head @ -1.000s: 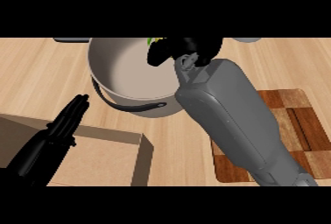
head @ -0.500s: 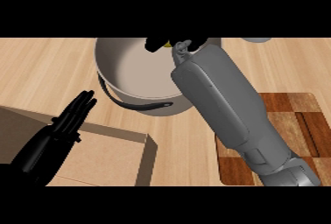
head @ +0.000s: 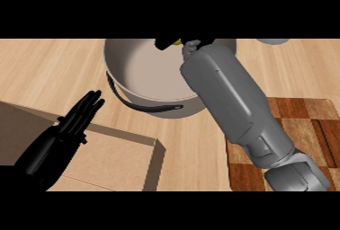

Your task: Pick the lemon from the cutting board and place it in the pot

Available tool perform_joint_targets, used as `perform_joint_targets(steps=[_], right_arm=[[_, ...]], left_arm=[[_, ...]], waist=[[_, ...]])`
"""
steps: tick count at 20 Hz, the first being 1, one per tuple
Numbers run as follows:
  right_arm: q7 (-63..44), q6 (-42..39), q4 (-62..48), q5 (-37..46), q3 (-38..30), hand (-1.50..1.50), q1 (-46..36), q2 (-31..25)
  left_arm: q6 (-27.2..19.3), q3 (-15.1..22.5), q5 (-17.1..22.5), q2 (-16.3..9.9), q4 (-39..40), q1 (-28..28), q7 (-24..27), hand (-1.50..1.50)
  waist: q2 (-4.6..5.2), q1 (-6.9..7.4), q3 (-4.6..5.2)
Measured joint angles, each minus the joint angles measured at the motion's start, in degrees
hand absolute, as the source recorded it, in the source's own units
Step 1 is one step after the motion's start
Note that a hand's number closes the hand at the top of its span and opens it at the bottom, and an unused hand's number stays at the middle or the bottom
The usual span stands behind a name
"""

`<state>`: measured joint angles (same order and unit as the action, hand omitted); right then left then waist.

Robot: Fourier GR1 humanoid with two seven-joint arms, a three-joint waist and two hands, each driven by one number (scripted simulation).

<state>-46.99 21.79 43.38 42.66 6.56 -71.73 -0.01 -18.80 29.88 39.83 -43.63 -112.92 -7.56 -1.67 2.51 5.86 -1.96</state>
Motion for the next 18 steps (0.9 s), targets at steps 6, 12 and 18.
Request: perform_joint_targets(steps=[6, 12, 18], right_arm=[[6.98, 9.84, -2.06, -8.55, -3.2, -1.5, 1.17, 0.0], [15.26, 17.49, -4.08, -14.79, -4.54, -1.5, 1.53, 0.02], [20.13, 24.71, -8.45, -16.02, -4.83, -1.5, 0.85, 0.0]], left_arm=[[0.15, 0.25, -0.1, 0.52, -0.01, -1.13, -0.69, 0.0], [-0.21, 0.55, -0.5, 0.52, 0.02, -1.77, -1.49, 0.0], [-0.99, 0.41, -0.38, 0.1, -0.04, -1.1, -1.13, 0.0]], waist=[[0.46, 1.41, -0.11], [0.42, 1.86, -0.06], [-0.07, 0.7, 0.04]])
